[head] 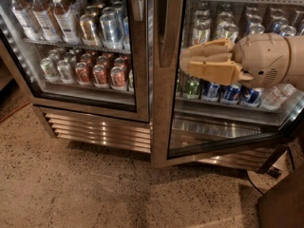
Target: Open right fridge door
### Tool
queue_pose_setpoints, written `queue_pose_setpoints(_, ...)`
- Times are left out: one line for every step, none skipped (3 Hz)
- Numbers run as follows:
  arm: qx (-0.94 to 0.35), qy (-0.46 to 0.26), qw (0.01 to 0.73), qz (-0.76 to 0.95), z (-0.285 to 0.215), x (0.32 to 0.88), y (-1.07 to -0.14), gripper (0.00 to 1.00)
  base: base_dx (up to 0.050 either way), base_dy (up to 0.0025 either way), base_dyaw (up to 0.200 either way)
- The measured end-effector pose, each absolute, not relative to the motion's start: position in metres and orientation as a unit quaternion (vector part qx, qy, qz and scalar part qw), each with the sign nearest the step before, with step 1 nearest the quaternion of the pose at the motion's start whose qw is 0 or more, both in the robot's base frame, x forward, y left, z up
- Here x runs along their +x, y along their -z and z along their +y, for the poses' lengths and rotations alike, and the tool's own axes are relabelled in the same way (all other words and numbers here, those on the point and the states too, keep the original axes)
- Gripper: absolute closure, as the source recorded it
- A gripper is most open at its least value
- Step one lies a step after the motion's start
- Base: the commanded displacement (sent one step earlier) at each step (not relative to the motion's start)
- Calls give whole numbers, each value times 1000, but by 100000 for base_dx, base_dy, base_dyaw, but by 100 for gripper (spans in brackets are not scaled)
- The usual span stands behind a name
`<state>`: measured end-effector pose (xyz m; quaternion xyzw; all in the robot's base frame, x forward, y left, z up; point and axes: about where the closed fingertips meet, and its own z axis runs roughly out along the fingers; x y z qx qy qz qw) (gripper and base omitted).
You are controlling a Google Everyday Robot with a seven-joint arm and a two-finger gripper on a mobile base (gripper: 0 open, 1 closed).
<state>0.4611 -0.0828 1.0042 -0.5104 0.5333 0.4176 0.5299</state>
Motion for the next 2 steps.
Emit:
queue_pose_setpoints(-510, -419, 529, 534, -83, 461, -1002, 12, 0, 0, 0)
queue_pose_setpoints(-510, -423, 533, 526, -85, 448, -990, 0, 0, 0, 0)
